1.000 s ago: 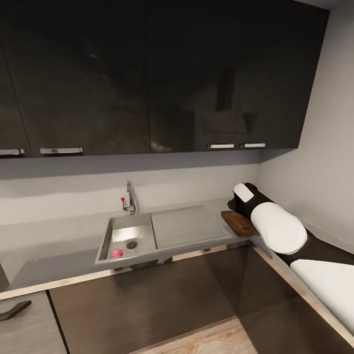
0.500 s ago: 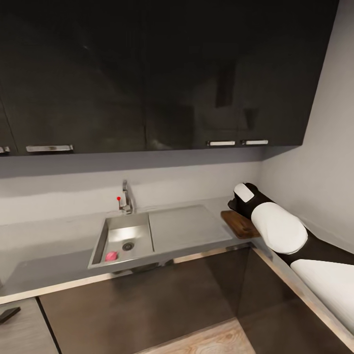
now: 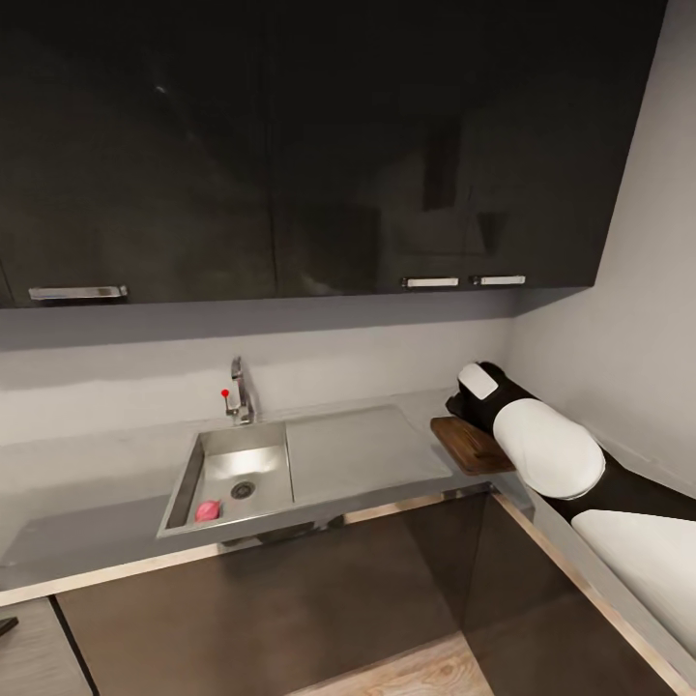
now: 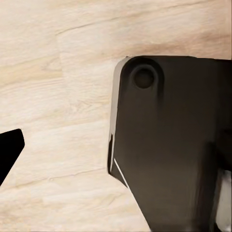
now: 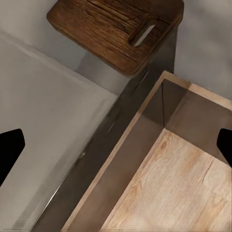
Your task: In the kitchen, take the Vidalia onion out of the sink, dice it on the chopping board with the paring knife, put the diced onion into the bowl on the countertop, then place both the paring knife and the chopping board into the sink.
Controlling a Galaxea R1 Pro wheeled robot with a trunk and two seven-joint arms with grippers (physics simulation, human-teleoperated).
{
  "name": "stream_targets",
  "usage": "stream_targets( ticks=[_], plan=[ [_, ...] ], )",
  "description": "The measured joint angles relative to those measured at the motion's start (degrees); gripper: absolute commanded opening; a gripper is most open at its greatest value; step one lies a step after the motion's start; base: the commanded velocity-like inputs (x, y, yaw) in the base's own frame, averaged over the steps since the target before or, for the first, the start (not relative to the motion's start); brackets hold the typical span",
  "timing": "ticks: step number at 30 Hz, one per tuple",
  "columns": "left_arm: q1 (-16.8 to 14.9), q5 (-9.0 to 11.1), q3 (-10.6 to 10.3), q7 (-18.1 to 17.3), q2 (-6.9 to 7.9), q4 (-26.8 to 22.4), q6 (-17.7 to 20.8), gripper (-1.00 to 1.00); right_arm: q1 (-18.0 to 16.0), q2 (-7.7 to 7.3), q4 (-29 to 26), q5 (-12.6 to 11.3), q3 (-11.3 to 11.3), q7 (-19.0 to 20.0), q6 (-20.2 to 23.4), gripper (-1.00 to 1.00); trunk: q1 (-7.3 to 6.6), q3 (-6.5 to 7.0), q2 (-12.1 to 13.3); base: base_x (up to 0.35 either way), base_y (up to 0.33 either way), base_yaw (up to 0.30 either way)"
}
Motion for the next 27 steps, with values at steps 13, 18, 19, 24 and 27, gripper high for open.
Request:
stream_targets(
  ticks=[13, 18, 19, 24, 27],
  plan=[
    [0.0, -0.2, 6.1, -0.8, -0.21, 1.5, 16.1, 1.0, 0.1, -0.01, 0.4, 0.0, 0.0, -0.1, -0.1, 1.0, 0.0, 0.0, 0.0, 0.0, 0.0, 0.0],
    [0.0, -0.2, 6.2, -0.8, -0.31, 1.5, 16.4, 1.0, 0.2, -0.04, 0.4, 0.1, 0.0, -0.1, -0.2, 1.0, 0.0, 0.0, 0.0, 0.001, 0.0, 0.0],
    [0.0, -0.2, 6.2, -0.8, -0.32, 1.5, 16.5, 1.0, 0.2, -0.06, 0.4, 0.1, 0.0, -0.2, -0.2, 1.0, 0.0, 0.0, 0.0, 0.016, 0.0, 0.0],
    [0.0, -0.2, 6.2, -0.8, -0.34, 1.5, 16.6, 1.0, 0.3, -0.09, 0.4, 0.1, 0.0, -1.5, -0.2, 1.0, -0.01, 0.0, 0.0, 0.07, 0.0, 0.0],
    [0.0, -0.2, 6.2, -0.9, -0.34, 1.5, 16.5, 1.0, 0.3, -0.1, 0.4, 0.1, -0.1, -2.4, -0.2, 1.0, -0.01, 0.0, 0.0, 0.123, 0.0, 0.0]
  ],
)
